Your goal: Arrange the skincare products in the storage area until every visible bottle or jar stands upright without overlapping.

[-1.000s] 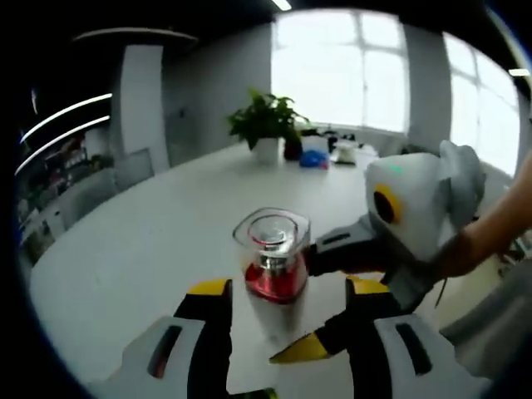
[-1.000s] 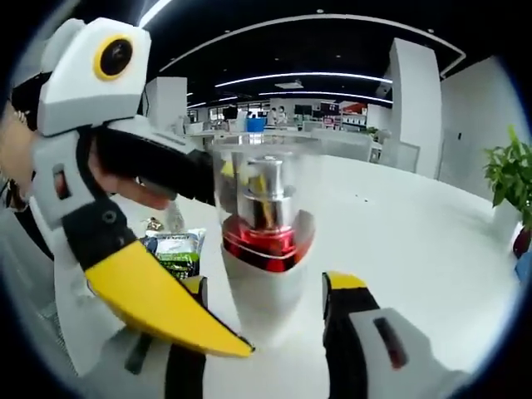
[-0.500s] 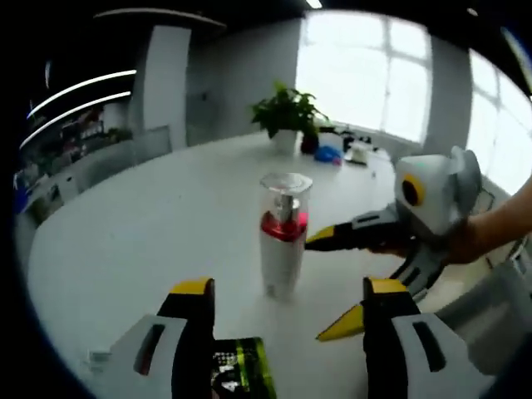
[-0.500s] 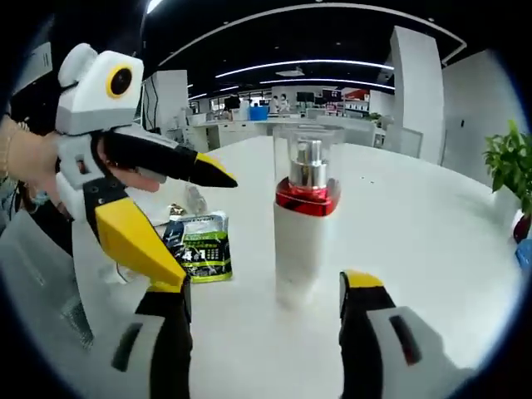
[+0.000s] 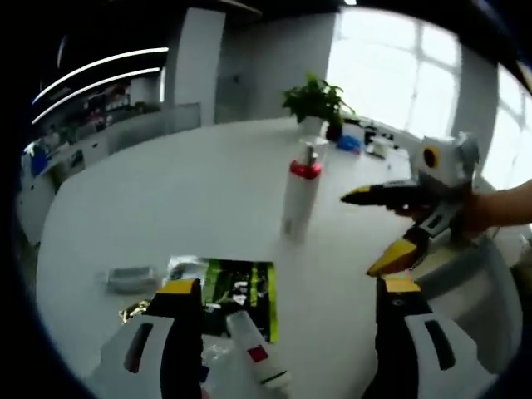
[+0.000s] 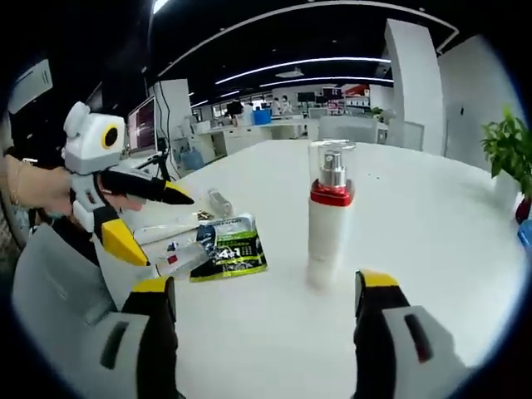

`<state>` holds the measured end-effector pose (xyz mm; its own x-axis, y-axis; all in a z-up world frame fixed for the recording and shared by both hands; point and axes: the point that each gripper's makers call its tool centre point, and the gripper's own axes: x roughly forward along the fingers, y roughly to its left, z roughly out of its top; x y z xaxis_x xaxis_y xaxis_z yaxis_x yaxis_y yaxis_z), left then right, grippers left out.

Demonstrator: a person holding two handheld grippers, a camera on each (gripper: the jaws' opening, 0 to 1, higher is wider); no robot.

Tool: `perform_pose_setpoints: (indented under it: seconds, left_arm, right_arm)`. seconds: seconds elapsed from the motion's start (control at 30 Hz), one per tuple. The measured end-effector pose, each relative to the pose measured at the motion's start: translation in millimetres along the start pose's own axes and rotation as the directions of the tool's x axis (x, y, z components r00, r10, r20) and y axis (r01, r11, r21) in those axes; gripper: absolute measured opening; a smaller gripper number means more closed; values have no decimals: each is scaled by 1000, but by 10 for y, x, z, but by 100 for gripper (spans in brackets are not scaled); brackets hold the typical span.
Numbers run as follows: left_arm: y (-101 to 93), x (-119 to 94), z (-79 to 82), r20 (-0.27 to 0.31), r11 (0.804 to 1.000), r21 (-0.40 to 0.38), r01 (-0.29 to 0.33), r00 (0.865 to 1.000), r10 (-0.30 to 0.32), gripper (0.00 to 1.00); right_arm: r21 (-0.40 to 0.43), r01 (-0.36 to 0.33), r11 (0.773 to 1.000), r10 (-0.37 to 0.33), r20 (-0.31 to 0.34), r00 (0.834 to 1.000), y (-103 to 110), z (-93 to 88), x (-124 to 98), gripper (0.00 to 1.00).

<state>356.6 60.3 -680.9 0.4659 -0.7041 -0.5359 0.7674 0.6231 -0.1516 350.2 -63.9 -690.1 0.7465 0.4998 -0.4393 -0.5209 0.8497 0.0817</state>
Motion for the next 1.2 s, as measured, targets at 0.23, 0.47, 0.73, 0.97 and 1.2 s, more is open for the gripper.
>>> perform_pose_setpoints:
  seconds: [0.23,0.47,0.73,0.97,1.2]
  left_arm:
    - [104,-508,-256,14,992,-94,-82,996,84,92]
    - [159,-917,-453,13,980,-124,-154,988,157,96]
    - [203,-1220,-444,55,958,-185,-220,971,234,97]
    - [222,-1394,-481,75,947,-195,-254,959,272,97]
    - [201,-1485,-600,57,942,-192,-274,956,289,97]
  right_arm:
    - [31,9,999,-10,26,1000,78,45,-170,94]
    - [46,19,999,-21,41,999,183,60,-322,95]
    - [45,24,999,-27,78,997,282,223,-447,96]
    - [64,27,998,-34,108,994,368,282,-570,96]
    - [37,16,999,-20,111,994,468,300,-579,95]
